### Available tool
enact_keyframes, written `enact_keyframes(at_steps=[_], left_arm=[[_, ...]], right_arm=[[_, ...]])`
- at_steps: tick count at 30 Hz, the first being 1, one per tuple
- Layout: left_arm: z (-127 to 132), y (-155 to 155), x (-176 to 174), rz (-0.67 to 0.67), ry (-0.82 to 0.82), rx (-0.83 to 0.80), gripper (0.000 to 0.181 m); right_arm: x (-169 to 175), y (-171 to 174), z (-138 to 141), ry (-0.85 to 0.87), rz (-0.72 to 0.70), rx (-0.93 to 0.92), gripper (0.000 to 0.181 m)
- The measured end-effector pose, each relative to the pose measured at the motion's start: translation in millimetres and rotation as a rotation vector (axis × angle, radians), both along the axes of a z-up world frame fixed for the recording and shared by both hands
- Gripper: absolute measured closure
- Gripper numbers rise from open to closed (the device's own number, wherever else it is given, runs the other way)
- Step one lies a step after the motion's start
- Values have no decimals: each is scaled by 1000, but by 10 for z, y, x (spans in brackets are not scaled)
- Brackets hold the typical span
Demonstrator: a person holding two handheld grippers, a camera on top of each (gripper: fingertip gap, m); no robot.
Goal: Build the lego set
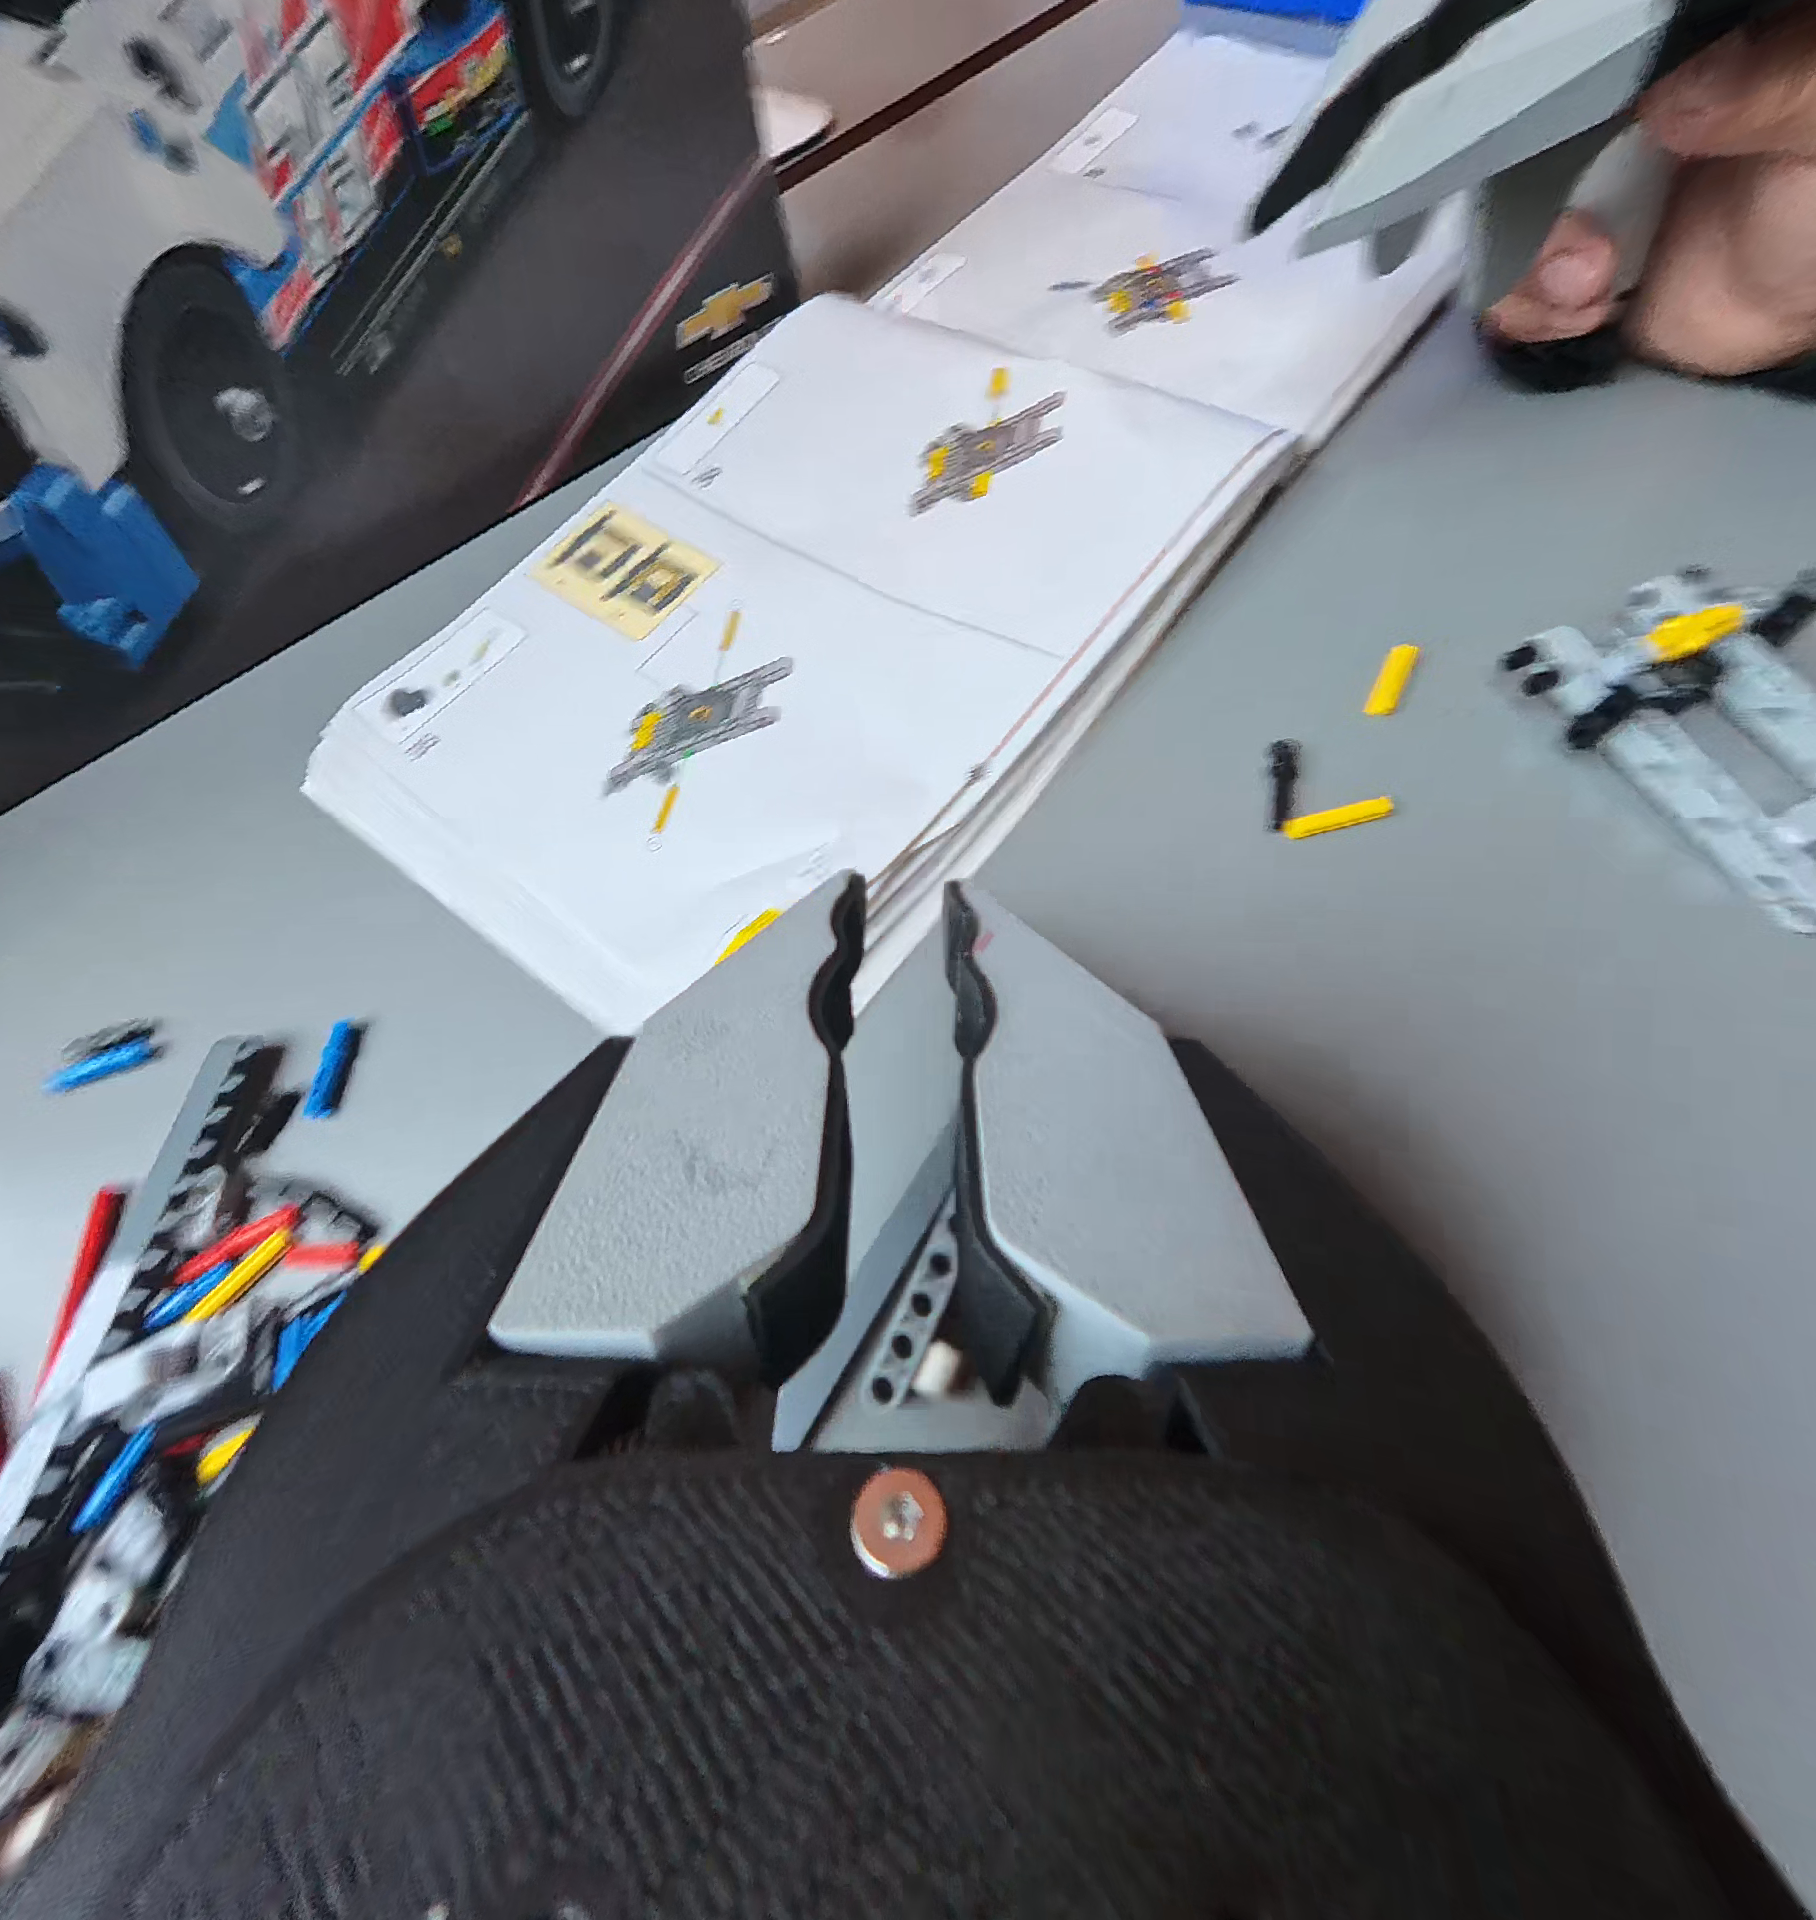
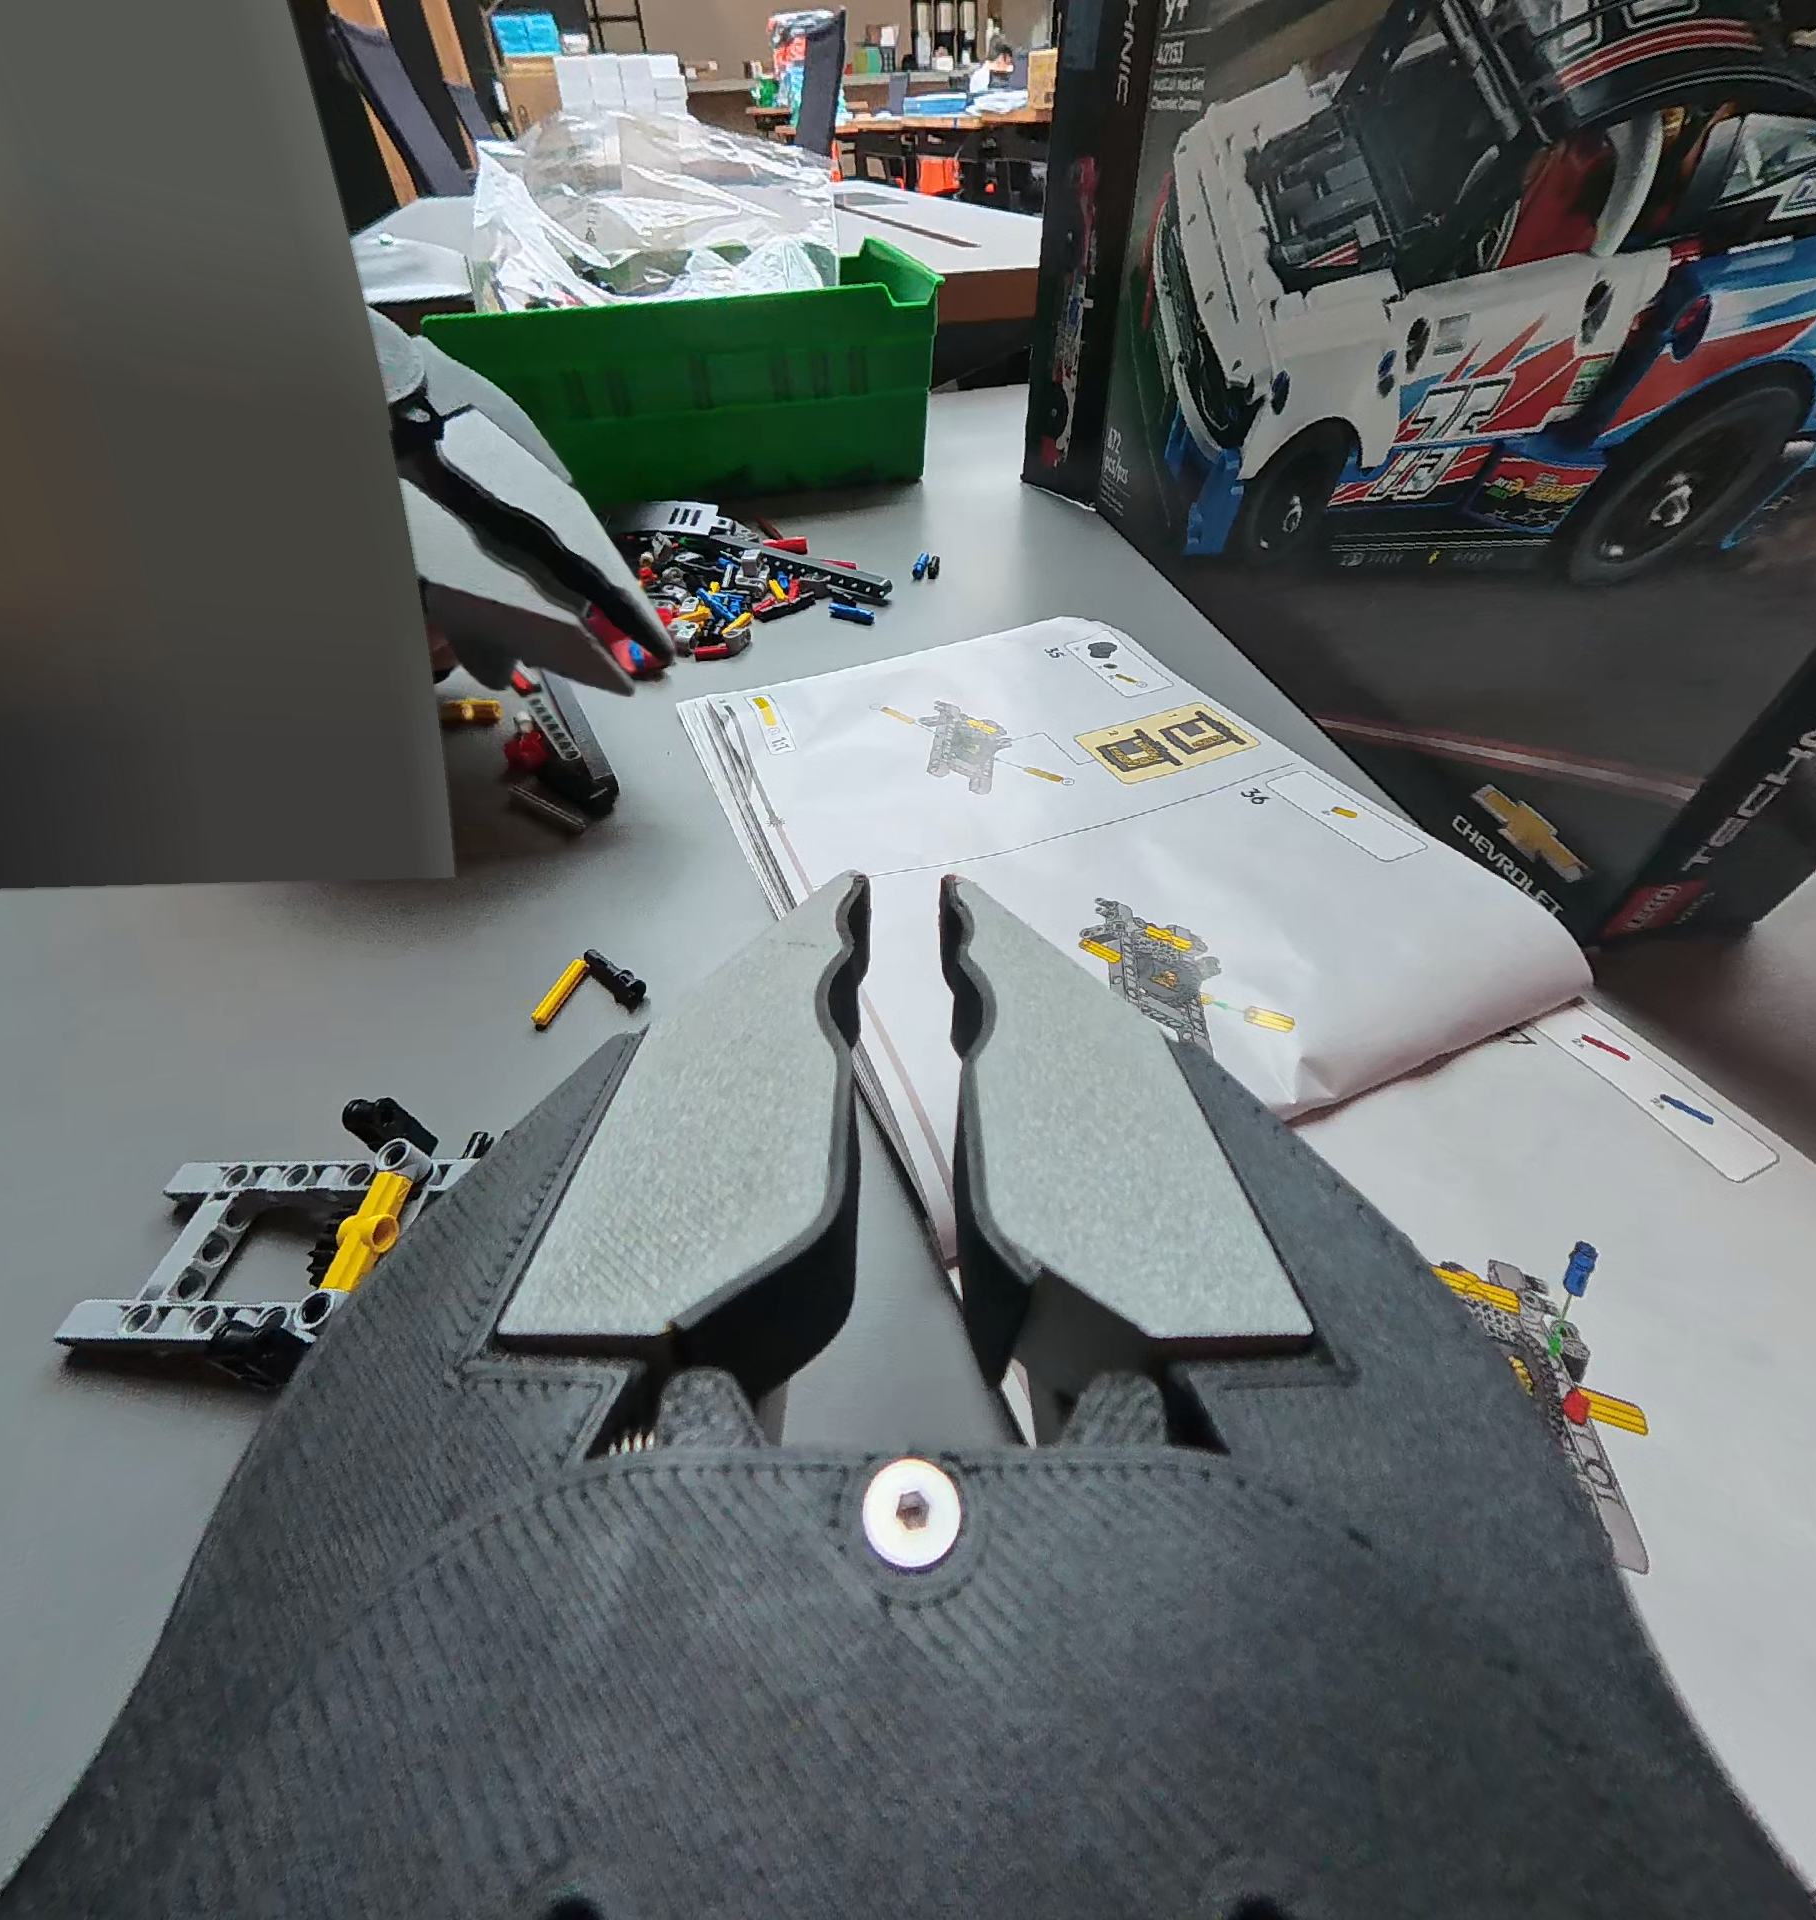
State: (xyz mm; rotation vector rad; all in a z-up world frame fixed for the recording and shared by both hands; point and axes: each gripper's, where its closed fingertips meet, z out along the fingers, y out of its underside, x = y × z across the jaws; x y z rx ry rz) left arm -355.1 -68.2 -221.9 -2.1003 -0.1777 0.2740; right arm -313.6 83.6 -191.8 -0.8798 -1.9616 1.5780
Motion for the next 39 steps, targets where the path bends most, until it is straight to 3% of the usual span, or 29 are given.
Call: enact_keyframes(at_steps=[4,7,10,16,18,22,33,39], left_arm=[[101,328,687,-324,-153,53,164],[-173,446,721,-341,-136,-132,147],[-230,550,845,-408,-145,-171,145],[-364,687,849,-450,-141,-263,145],[-448,676,863,-478,-137,-310,158],[-454,638,854,-483,-165,-298,173],[-436,-100,355,-263,-129,-394,165],[-291,-181,358,-232,-112,-350,161]], right_arm=[[-6,3,-1,-4,-1,-3,171],[-5,13,11,5,-8,-7,172],[2,8,13,8,-7,-4,172],[31,-32,11,12,9,3,173],[35,-37,10,12,12,3,173],[42,-33,22,11,17,-11,173],[59,-65,3,7,30,6,172],[72,-90,-9,15,36,29,173]])
